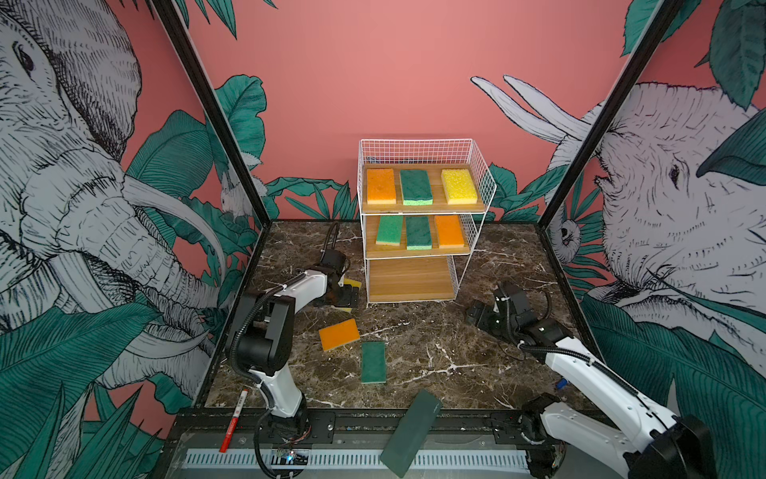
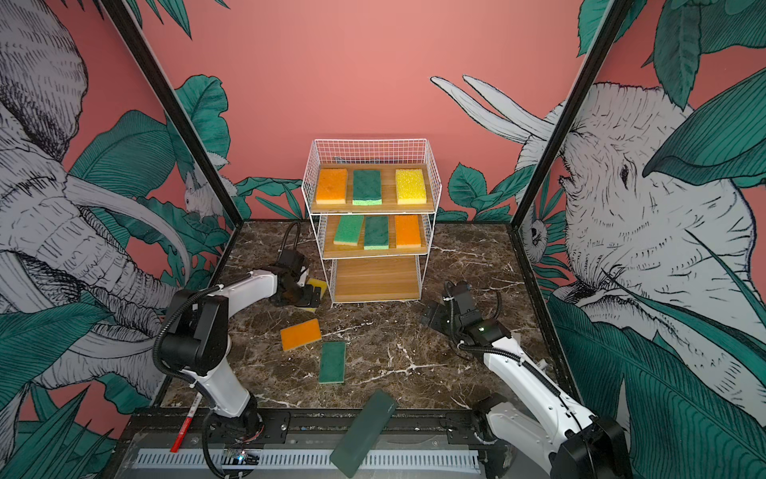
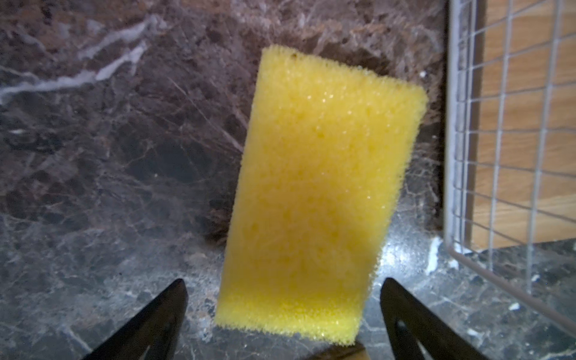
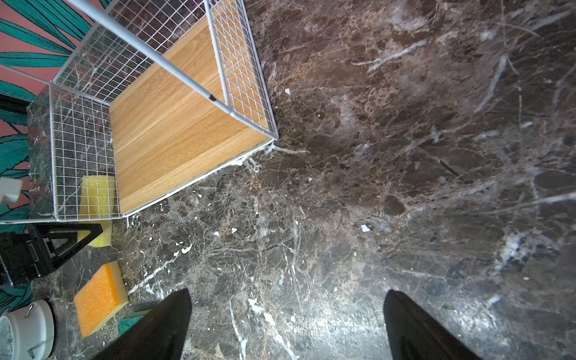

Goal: Arrange cleaning sponges on a shelf
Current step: Pick up the cleaning sponge from the middle-left of the table.

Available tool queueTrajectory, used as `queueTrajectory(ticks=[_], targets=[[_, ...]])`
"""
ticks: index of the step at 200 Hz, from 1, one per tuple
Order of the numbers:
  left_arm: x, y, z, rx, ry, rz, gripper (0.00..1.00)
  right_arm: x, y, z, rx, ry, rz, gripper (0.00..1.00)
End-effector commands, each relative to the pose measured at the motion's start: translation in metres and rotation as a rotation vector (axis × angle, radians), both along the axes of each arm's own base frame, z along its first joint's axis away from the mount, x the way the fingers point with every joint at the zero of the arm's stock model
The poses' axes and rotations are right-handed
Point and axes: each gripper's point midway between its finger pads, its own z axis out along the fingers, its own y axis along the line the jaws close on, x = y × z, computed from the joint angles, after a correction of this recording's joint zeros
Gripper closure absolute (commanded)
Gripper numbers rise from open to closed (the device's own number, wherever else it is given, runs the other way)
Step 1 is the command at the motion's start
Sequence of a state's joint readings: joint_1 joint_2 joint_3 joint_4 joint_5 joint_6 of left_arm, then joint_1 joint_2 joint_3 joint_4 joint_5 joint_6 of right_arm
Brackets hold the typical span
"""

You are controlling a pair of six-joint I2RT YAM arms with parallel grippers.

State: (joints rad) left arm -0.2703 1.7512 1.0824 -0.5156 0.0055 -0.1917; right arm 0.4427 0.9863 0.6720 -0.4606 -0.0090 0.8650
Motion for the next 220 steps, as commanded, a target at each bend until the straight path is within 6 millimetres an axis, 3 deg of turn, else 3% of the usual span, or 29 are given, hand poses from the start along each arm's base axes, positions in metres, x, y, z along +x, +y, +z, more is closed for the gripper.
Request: queueTrajectory(ticks=[1,53,98,123,166,220], targets=[[0.002,0.000,-0.002,0.004,0.011,-0.015,0.06,-0.001,-0.003,-0.002,0.009,0.004,-0.022,0.01],[-0.010,-0.001,-0.007,-0.014,0.018,-0.025,0.08,0.000,0.000,-0.004,0.017,0.012,-0.020,0.01],[-0.010,-0.003,-0.010,-0.028,0.022,-0.010,0.30,-0.001,0.002,-0.006,0.030,0.025,-0.014,0.01],[-0.010,0.000,-0.004,-0.025,0.006,0.013,0.40,-0.003,0.001,-0.008,0.025,0.034,-0.016,0.01],[-0.019,0.001,0.017,-0.053,-0.020,0.048,0.43,-0.005,0.001,-0.005,0.020,0.034,-0.008,0.02],[-0.057,0.004,0.046,-0.106,-0.026,0.085,0.43,-0.012,-0.003,-0.005,0.012,0.040,-0.005,0.02]])
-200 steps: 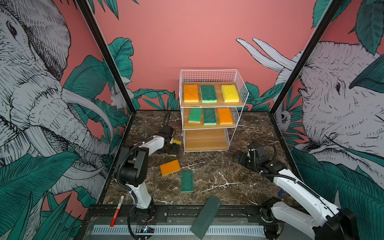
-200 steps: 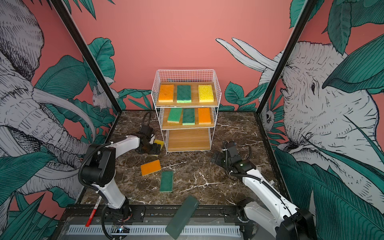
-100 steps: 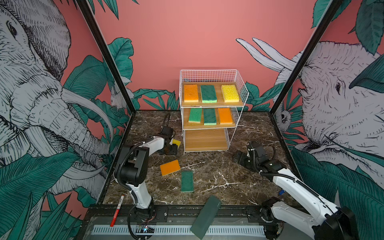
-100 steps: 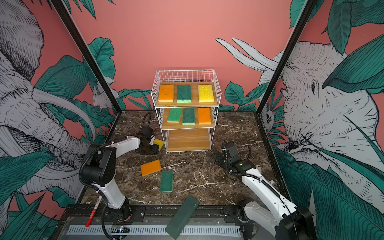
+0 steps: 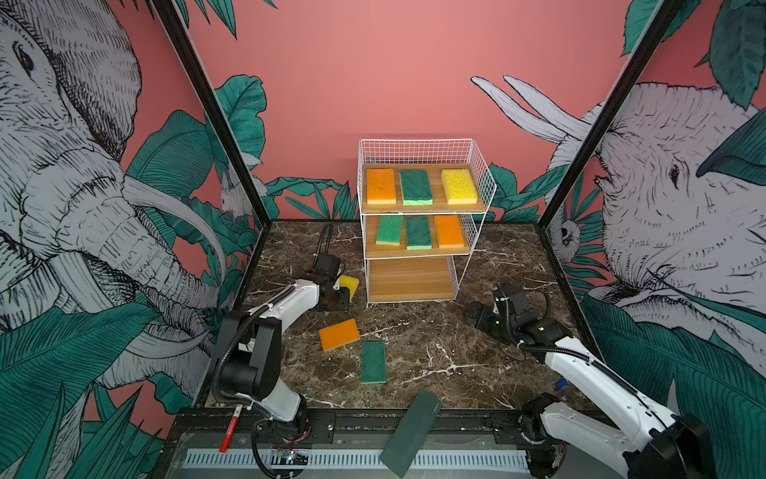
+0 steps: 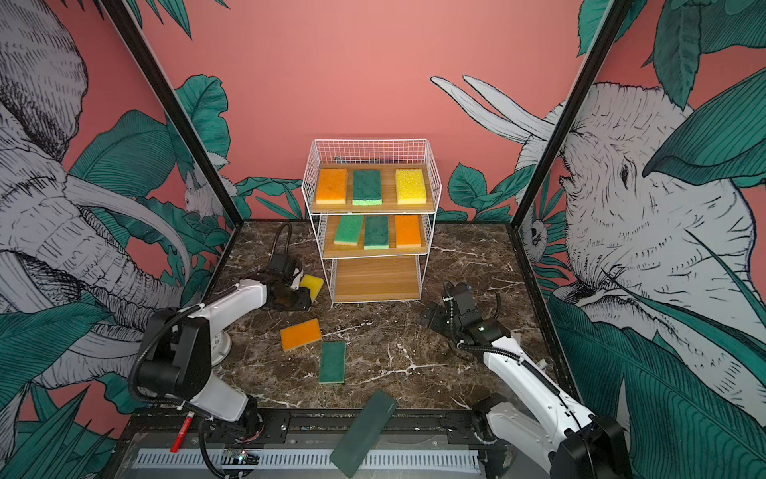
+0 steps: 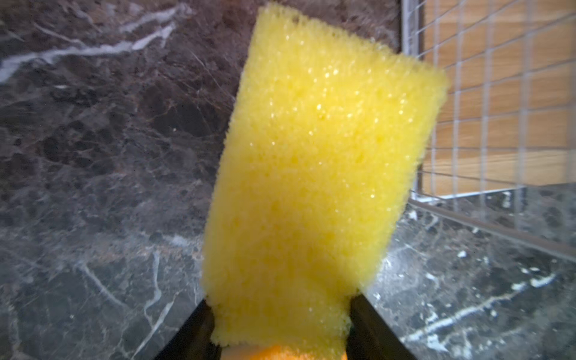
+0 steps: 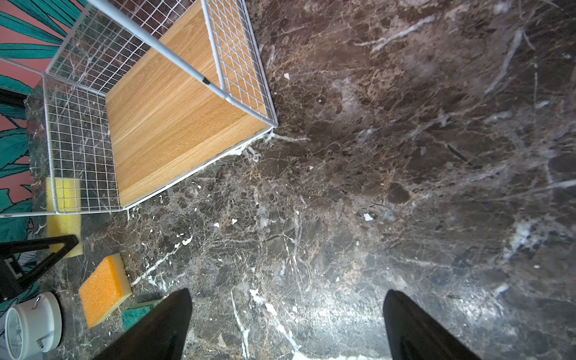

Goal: Arrange cleaning sponges on a shelf
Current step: Pick up the cleaning sponge from the middle-left of the table.

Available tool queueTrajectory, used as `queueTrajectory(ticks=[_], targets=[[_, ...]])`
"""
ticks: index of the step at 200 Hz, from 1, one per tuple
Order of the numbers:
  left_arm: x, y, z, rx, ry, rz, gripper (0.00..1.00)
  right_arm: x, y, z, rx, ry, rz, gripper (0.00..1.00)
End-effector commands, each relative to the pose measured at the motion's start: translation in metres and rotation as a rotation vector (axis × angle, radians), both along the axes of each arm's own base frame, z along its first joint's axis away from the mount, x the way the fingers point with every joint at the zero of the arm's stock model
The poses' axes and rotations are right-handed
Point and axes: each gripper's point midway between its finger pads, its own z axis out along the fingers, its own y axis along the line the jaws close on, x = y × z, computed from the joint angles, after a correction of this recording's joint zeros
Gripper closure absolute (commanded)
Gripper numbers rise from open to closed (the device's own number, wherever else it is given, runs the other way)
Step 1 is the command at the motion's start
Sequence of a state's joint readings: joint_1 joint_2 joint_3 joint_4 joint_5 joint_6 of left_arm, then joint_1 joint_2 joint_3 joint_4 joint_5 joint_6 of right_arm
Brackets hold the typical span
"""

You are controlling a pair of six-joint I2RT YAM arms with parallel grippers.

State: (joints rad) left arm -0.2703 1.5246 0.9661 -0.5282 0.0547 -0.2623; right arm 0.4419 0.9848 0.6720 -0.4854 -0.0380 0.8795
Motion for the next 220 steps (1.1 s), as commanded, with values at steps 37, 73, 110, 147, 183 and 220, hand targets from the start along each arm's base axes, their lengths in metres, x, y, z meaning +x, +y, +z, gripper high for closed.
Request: queueTrajectory(ticks=[37,73,110,147,183,220], targets=[[-0.063,0.009,0.017,-0.016,0.092,0.074,0.42,-0.007,-0.005,0.004,0.012,-0.012,-0.007,0.03],[-0.101,-0.011,0.028,0.050,0.101,-0.014,0.41,-0.012,-0.003,0.010,0.014,-0.006,0.017,0.04],[-0.123,-0.030,0.040,-0.058,0.031,0.004,0.42,-0.021,-0.009,0.012,0.010,-0.013,0.011,0.04],[-0.109,-0.061,0.062,-0.291,-0.080,0.136,0.44,-0.027,-0.008,0.015,0.060,-0.039,0.002,0.07],[-0.097,-0.099,0.062,-0.257,-0.091,0.079,0.43,-0.033,-0.010,0.017,0.069,-0.052,0.009,0.08],[-0.079,-0.124,0.055,-0.282,-0.134,0.176,0.41,-0.038,-0.006,0.016,0.072,-0.031,0.042,0.12]])
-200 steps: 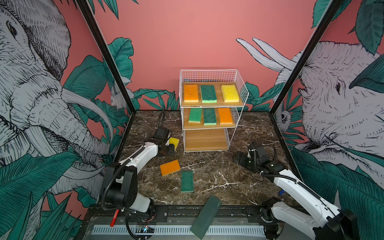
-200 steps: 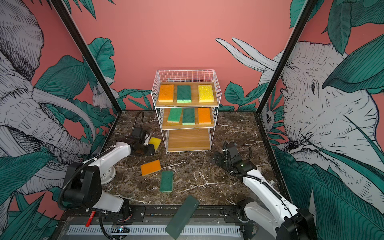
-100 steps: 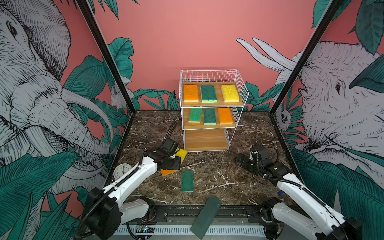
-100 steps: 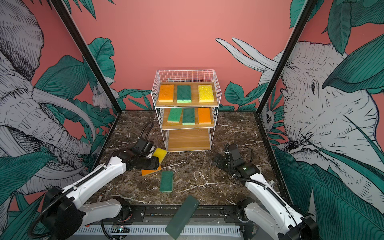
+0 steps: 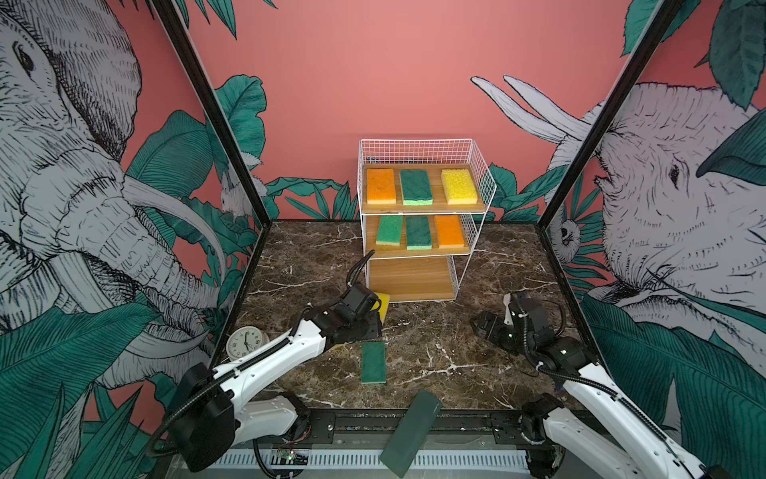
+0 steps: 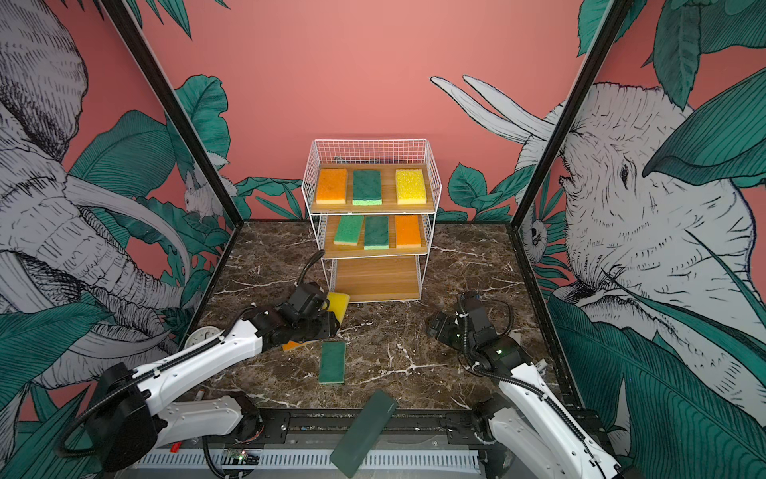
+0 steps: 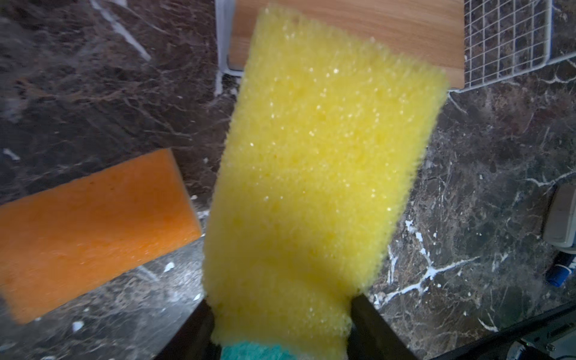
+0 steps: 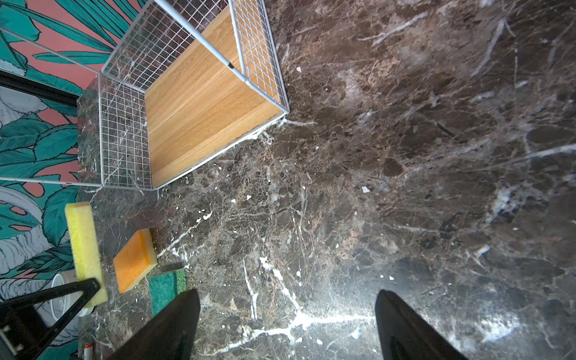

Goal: Arrange cleaning sponges on a shelf
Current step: Place the cleaning sponge on the shelf.

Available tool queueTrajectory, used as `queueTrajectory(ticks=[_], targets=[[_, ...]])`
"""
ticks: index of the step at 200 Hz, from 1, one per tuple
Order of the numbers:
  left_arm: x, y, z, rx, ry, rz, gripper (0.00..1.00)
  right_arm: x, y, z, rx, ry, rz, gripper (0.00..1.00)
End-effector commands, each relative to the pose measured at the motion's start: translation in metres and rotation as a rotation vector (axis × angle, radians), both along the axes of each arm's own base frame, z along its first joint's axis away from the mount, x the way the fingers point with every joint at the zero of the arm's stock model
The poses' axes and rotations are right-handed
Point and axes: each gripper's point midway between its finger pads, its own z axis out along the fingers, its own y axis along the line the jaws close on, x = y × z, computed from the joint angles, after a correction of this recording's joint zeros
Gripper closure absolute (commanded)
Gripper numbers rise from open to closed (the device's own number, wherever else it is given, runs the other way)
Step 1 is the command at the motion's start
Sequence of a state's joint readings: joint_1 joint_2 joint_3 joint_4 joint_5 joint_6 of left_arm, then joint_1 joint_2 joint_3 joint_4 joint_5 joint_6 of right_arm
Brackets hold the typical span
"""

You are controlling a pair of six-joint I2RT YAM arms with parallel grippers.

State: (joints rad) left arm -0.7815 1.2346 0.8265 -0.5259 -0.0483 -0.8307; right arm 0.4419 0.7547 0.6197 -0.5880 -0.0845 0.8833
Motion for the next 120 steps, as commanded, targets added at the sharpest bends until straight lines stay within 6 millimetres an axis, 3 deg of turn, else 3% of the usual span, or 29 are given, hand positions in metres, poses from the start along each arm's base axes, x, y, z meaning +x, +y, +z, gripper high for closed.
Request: queueTrajectory(ticks=[1,63,89,120], targets=[[0.023,-0.012,0.015,-0.062,-0.084,0.146,0.41,-0.005,0.001,-0.002,0.006,0.020,0.017,0.12],[0.059,-0.032,0.002,-0.025,-0.202,0.264,0.39,-0.012,0.004,-0.002,0.029,0.014,0.048,0.12],[0.072,-0.045,-0.014,0.032,-0.200,0.242,0.39,-0.015,0.004,-0.001,0.042,0.005,0.045,0.13],[0.082,-0.057,-0.019,0.031,-0.219,0.214,0.39,-0.018,0.004,-0.007,0.044,0.021,0.051,0.13]])
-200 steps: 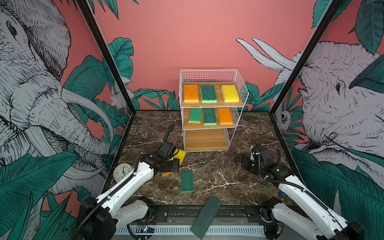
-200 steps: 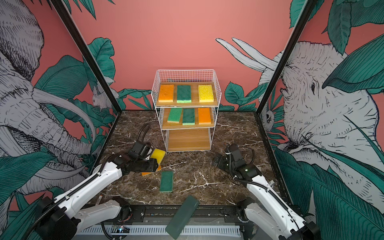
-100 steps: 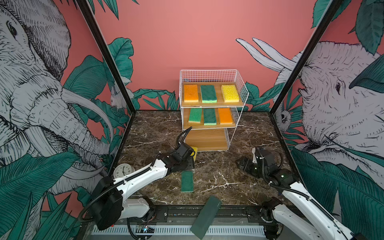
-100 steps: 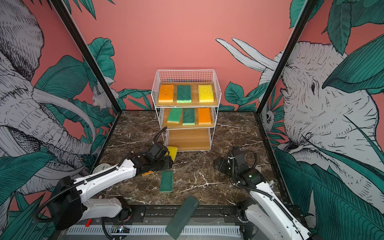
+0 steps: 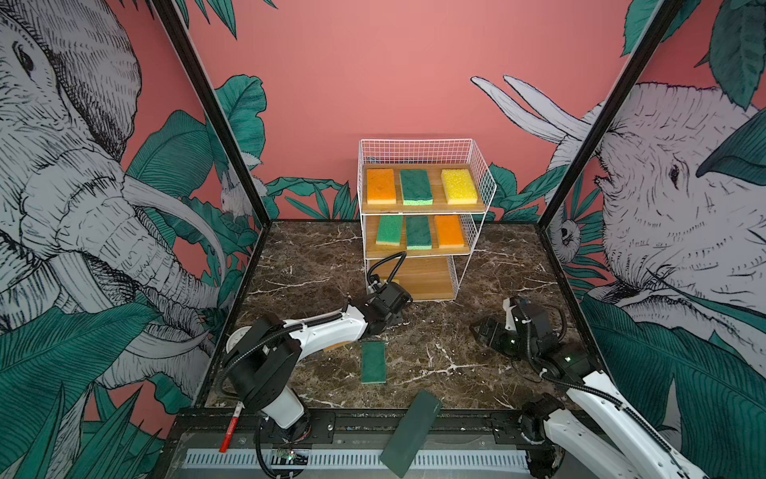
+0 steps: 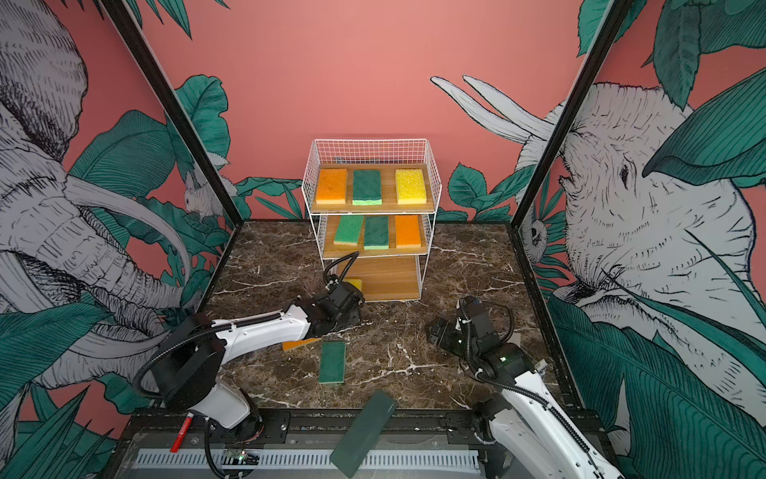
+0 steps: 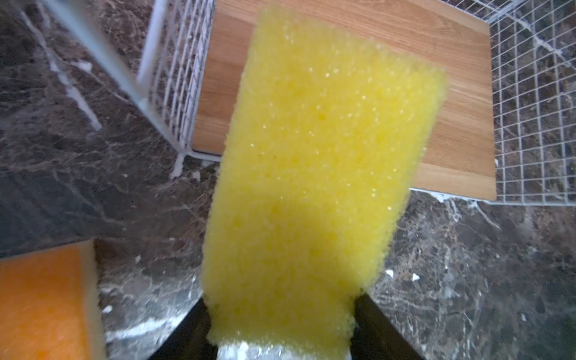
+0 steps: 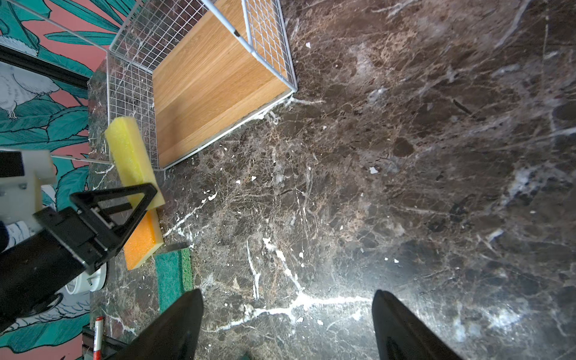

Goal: Arrange cleaning sponges on a shelf
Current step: Place the cleaning sponge on the shelf.

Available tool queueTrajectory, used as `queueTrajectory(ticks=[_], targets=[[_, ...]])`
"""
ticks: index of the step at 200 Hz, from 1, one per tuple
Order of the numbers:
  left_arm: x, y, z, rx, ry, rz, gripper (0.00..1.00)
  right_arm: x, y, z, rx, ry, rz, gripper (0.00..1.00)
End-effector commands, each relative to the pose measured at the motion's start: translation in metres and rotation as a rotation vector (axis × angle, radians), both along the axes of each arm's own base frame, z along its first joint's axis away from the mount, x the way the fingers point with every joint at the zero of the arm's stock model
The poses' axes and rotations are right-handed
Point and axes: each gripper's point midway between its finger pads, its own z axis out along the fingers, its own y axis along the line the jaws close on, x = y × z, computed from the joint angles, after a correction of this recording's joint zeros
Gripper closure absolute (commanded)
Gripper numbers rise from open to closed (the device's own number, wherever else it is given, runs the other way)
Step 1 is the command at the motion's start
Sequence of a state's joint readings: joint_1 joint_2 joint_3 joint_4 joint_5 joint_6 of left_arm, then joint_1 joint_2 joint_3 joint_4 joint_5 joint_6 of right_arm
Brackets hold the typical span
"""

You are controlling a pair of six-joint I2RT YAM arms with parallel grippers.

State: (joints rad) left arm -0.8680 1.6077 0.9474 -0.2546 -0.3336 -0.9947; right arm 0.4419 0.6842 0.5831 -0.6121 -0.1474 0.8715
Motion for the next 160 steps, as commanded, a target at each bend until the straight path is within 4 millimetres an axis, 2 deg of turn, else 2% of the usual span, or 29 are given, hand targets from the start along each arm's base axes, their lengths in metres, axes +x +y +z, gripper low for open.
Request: queueTrajectory(ticks=[1,27,78,106,160], targets=[[0.015,-0.011,0.016,-0.029,-0.076,0.006,0.39,-0.002,0.000,-0.004,0.005,0.015,-0.001,0.13],[0.015,-0.007,0.013,-0.014,-0.077,0.022,0.39,-0.003,0.001,-0.008,0.003,0.026,0.008,0.13],[0.023,-0.010,0.001,-0.010,-0.089,0.067,0.38,-0.002,0.001,-0.003,0.015,0.012,0.000,0.13],[0.029,-0.014,0.003,-0.031,-0.113,0.079,0.38,-0.004,-0.001,-0.005,0.017,0.009,-0.007,0.13],[0.036,-0.009,0.002,-0.011,-0.137,0.128,0.37,-0.005,0.000,-0.006,0.020,0.008,0.001,0.13]])
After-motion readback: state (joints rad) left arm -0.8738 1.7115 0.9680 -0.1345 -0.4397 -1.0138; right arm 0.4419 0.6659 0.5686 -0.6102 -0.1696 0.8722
